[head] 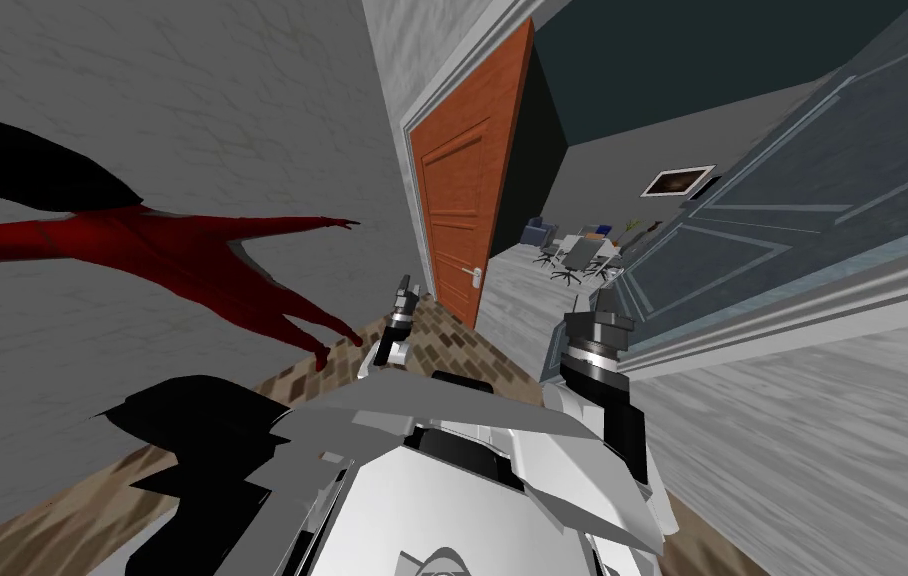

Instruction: Push the door open

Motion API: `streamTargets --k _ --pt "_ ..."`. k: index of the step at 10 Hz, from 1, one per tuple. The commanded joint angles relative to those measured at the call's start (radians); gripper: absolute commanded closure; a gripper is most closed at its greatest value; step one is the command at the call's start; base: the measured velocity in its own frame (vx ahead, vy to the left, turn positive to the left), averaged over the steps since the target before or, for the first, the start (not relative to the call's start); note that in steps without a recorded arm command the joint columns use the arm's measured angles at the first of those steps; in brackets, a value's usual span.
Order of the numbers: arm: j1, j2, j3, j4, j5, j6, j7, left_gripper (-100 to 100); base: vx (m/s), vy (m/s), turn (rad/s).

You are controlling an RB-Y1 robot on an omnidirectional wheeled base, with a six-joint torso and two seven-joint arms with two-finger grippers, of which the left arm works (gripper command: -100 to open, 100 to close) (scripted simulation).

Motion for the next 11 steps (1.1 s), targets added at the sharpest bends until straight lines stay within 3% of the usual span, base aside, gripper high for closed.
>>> streamTargets --k 1,2,3,8,9,11 --pt "-0.025 0.002 -0.014 0.037 0.001 0.013 0.003 -100 0.087 0.056 -0.080" --pt "-0.043 0.003 -0.022 0.069 0.002 0.016 0.004 -100 0.098 0.064 -0.087" --pt "-0.043 0.003 -0.022 0.069 0.002 0.016 0.004 -100 0.058 0.047 -0.028" --pt "-0.140 0.009 -0.063 0.229 0.006 0.031 0.013 -100 0.083 0.057 -0.083" --pt "-0.140 0.009 -0.063 0.236 0.006 0.031 0.013 -100 0.062 0.054 -0.032" --pt "-0.181 0.009 -0.080 0.306 0.007 0.038 0.017 -100 0.050 0.046 -0.076"
